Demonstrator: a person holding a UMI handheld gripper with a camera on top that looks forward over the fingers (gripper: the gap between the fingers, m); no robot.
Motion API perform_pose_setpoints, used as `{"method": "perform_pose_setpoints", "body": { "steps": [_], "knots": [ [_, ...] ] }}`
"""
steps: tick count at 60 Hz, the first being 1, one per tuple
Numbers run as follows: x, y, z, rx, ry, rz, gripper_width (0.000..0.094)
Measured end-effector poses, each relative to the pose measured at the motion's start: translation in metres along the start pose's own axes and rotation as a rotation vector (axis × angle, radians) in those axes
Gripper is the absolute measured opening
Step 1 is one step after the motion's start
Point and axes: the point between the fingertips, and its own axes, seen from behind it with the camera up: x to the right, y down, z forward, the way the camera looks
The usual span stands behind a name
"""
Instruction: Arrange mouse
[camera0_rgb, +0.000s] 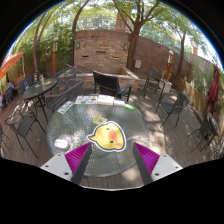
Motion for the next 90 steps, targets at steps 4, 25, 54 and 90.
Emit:
{"method": "perform_pose_setpoints", "body": {
  "steps": [4,25,54,90],
  "knots": [
    [0.002,0.001,-0.002,-0.001,0.005,0.002,0.0855],
    [-0.042,0.096,0.048,-0.101,0.009,0.008,0.0850],
    [-0.259,0.150,0.201,-0.075,-0.187,-0.074,0.0859],
    [-0.301,0.087,0.289,-0.050,-0.232,-0.049,0.0678]
  ]
}}
